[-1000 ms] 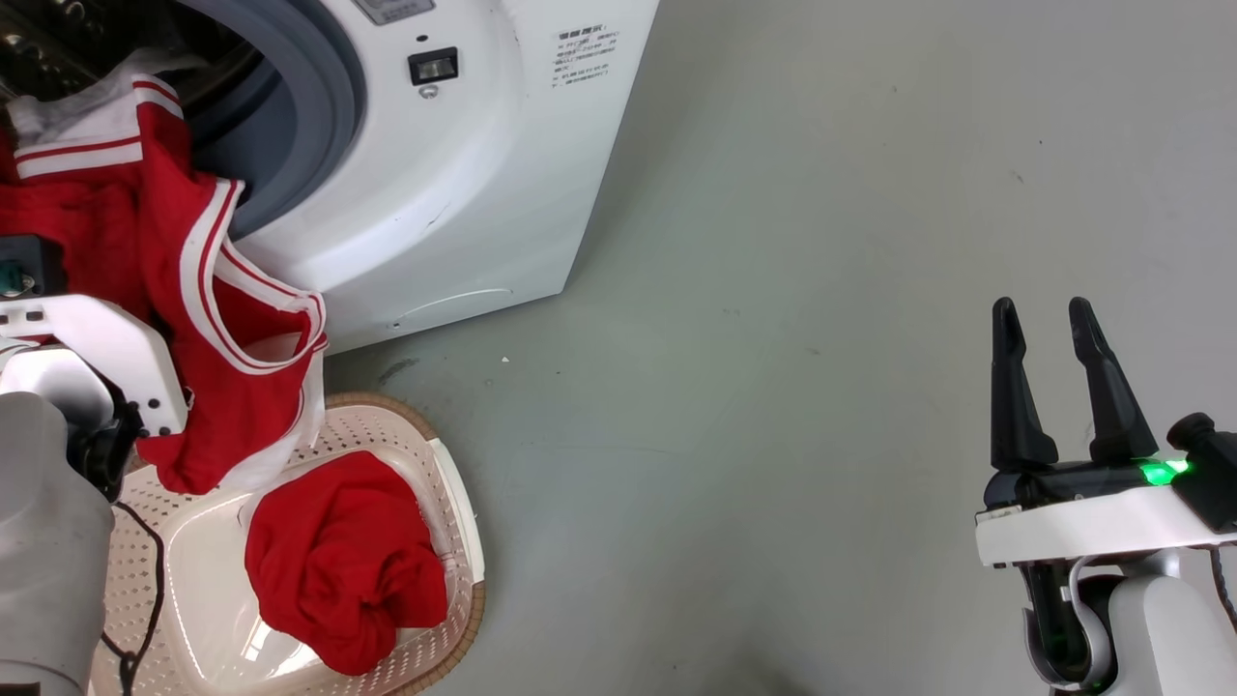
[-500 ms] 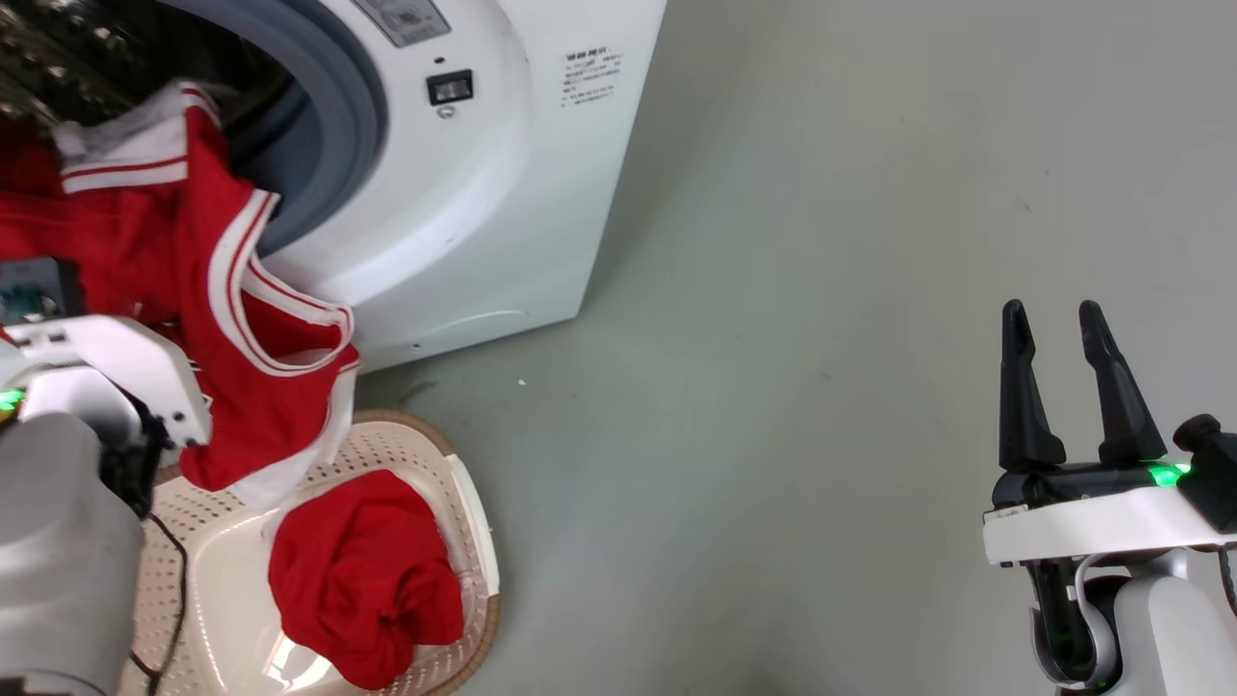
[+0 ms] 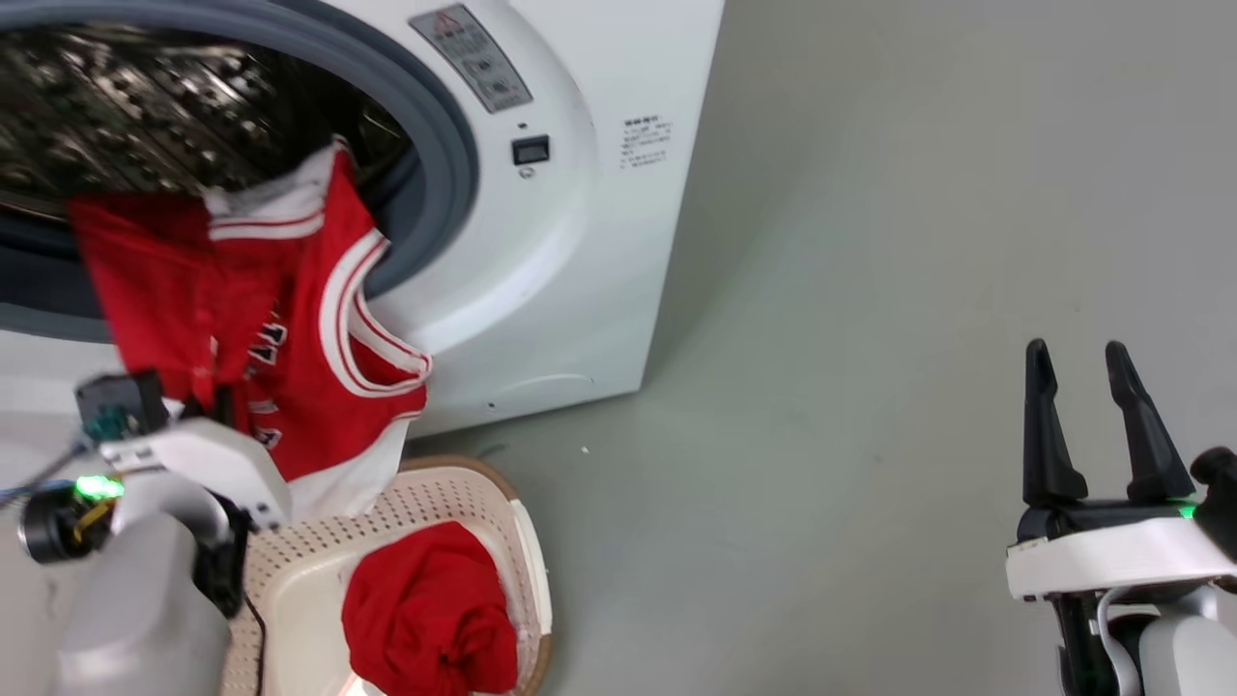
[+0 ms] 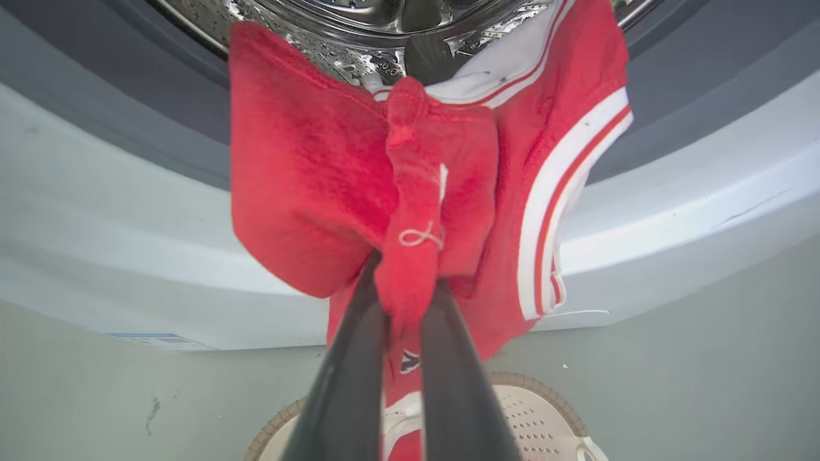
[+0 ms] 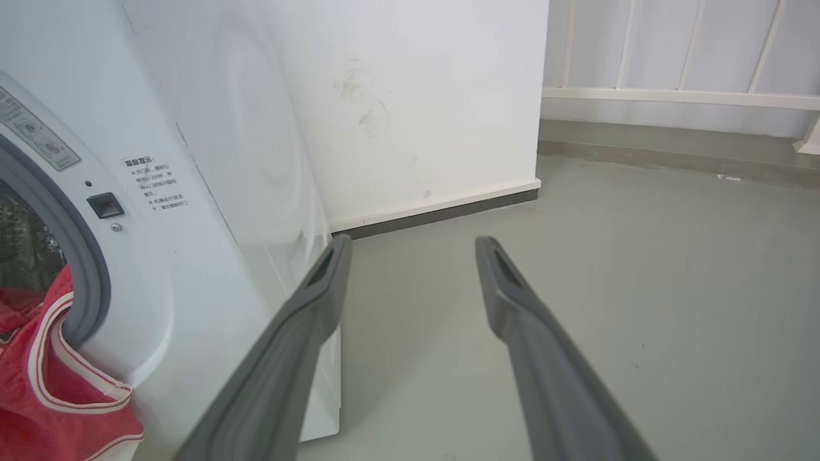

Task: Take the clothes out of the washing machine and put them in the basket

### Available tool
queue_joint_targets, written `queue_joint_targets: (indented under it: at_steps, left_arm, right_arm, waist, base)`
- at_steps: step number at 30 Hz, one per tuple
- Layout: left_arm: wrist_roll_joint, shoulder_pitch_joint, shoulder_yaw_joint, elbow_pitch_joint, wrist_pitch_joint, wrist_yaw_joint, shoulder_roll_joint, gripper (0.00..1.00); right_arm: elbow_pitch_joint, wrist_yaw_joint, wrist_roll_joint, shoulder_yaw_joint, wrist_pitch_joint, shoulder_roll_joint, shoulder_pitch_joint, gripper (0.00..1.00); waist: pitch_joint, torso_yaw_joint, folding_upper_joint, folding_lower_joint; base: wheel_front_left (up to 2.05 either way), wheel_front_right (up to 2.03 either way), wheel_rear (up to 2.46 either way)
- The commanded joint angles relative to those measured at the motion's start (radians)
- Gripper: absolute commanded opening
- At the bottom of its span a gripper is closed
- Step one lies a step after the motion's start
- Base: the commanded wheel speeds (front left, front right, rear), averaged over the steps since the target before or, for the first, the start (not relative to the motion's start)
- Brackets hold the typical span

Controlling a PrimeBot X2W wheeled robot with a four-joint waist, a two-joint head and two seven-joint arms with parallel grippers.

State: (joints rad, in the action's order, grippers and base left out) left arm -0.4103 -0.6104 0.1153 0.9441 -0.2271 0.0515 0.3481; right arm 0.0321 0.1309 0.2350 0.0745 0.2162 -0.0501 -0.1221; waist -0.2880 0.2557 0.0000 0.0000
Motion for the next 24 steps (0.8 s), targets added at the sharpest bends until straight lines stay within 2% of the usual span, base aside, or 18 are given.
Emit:
queue_joint_targets:
  at_steps: [1,7,13,24]
  left_arm:
    - [-0.005,0.046,-0.002,-0.027,-0.013,-0.008,-0.011,0.0]
    - [-0.011,0.206,0.011,-0.136,-0.019,-0.025,-0.047,0.0]
    - [-0.027,0.364,0.036,-0.242,0.025,-0.037,-0.093,0.0]
    - [-0.059,0.569,0.093,-0.302,0.119,-0.048,-0.17,0.0]
  right_arm:
    - [-0.013,0.0,-0.009,0.005,-0.013,0.0,0.019,1.0]
    - [-0.051,0.0,-0.038,0.017,-0.054,0.0,0.066,1.0]
    - [-0.089,0.0,-0.063,0.006,-0.094,0.0,0.106,1.0]
    - [-0.136,0.0,-0.079,-0.026,-0.143,0.0,0.147,1.0]
  waist:
    - [0.041,-0.026,0.0,0.0]
    - [0.101,-0.055,0.0,0.0]
    - [0.143,-0.082,0.0,0.0]
    - [0.167,-0.108,0.0,0.0]
  base:
    - [0.0,0.0,0.0]
    - [0.0,0.0,0.0]
    - [0.0,0.0,0.0]
    - [0.0,0.0,0.0]
